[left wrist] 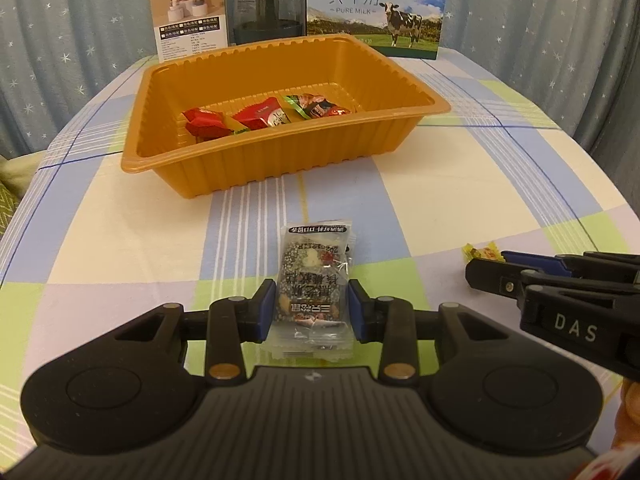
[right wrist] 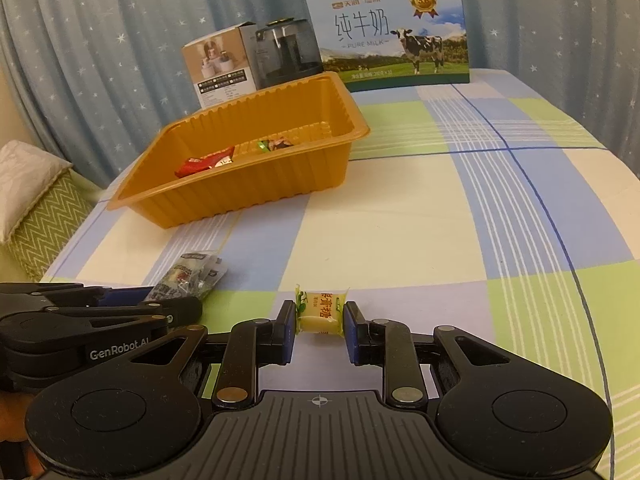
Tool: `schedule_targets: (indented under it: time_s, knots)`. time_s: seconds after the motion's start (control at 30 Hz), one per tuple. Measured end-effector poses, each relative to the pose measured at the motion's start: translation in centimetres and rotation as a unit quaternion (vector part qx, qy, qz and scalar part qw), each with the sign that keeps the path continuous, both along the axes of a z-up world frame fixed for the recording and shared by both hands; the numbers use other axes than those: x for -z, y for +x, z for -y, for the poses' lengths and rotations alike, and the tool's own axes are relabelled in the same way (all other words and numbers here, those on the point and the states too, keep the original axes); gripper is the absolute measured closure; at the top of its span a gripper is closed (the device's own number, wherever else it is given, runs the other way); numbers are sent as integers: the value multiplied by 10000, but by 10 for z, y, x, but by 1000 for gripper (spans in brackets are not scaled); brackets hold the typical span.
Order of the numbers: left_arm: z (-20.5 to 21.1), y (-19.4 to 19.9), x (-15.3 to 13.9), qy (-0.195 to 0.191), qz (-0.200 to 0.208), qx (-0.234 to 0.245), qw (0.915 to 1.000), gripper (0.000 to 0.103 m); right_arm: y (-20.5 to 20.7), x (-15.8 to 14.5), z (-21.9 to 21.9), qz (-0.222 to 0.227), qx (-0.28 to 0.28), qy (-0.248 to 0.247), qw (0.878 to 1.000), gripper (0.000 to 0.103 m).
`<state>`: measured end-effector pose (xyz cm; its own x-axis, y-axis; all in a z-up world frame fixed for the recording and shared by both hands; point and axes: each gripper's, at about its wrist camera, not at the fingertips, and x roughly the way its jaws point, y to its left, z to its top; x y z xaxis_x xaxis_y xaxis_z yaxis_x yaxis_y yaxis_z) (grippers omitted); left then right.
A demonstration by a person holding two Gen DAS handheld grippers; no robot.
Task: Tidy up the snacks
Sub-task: 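Carry the snack packet and yellow candy over the orange tray with both tools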
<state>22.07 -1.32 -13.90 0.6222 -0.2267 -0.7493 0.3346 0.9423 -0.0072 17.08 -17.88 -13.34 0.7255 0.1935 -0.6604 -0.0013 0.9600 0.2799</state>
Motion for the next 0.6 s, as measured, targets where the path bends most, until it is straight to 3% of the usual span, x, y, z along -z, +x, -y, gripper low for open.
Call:
schedule_targets:
  time_s: [0.6]
  knots:
    - [-16, -9, -34, -377, 378, -347, 9980, 69, 10, -49, -5, 597, -251, -100, 9979, 77]
